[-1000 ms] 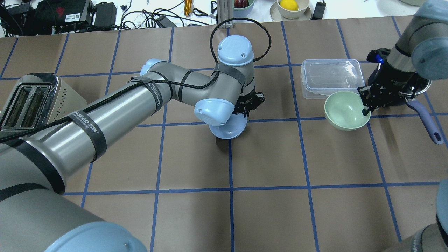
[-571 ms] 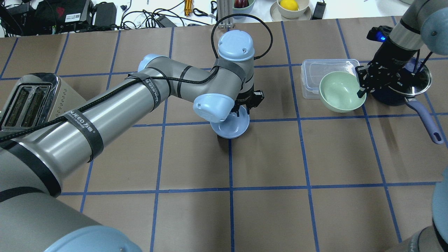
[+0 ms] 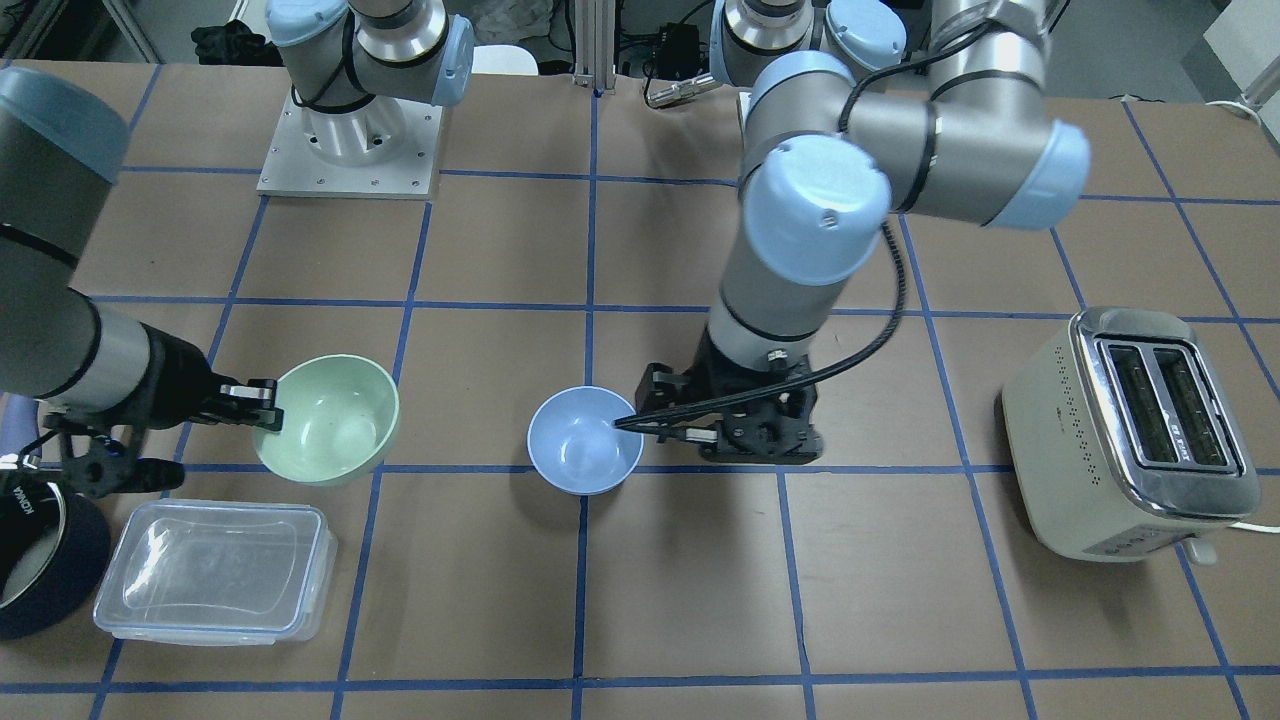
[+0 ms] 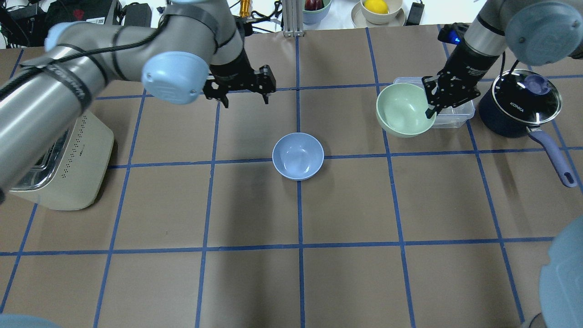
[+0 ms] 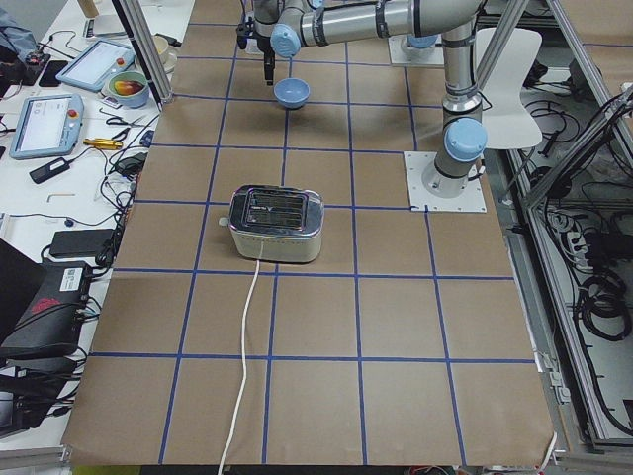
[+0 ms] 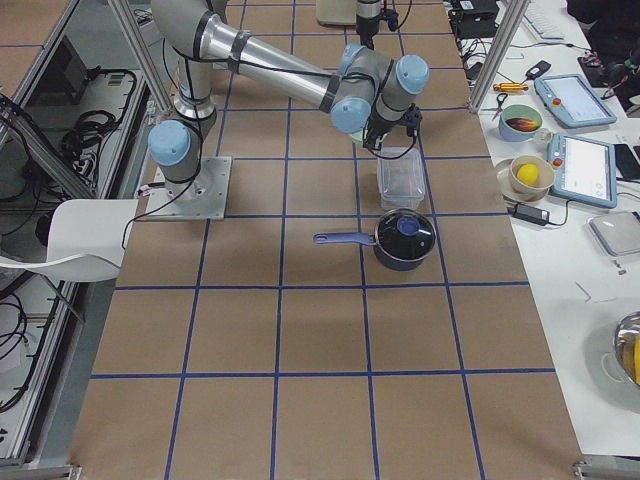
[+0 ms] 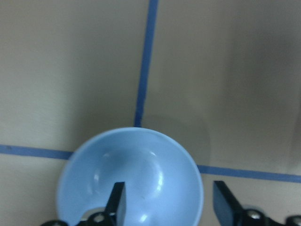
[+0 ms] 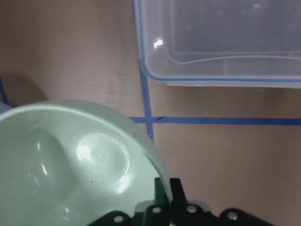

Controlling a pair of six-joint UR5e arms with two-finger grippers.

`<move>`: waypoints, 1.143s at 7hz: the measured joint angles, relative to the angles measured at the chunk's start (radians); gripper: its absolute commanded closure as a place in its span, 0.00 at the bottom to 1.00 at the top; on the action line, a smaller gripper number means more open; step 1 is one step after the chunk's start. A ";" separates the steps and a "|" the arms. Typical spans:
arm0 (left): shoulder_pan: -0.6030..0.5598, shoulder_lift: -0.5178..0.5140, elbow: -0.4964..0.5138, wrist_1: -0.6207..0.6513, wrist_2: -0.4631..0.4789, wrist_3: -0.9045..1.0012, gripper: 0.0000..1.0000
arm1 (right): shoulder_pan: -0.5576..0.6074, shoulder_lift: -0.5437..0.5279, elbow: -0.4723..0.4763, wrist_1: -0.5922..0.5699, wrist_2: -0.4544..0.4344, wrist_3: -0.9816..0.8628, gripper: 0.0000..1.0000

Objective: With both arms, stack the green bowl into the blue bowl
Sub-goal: 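Release blue bowl with left gripper while right gripper carries green bowl over it, then lower the pale green bowl into the light blue bowl and open the right gripper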

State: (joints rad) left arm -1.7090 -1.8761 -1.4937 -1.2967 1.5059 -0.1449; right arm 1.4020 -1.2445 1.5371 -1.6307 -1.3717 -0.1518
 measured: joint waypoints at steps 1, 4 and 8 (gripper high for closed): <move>0.061 0.077 0.004 -0.113 0.007 0.085 0.00 | 0.078 0.004 0.002 -0.020 0.022 0.076 1.00; 0.168 0.276 -0.019 -0.299 0.046 0.236 0.00 | 0.286 0.045 0.014 -0.072 0.046 0.251 1.00; 0.180 0.272 -0.046 -0.185 0.058 0.237 0.00 | 0.351 0.116 0.043 -0.196 0.047 0.301 1.00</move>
State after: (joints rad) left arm -1.5294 -1.6045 -1.5394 -1.4819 1.5641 0.0920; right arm 1.7525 -1.1287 1.5804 -1.8267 -1.3250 0.1491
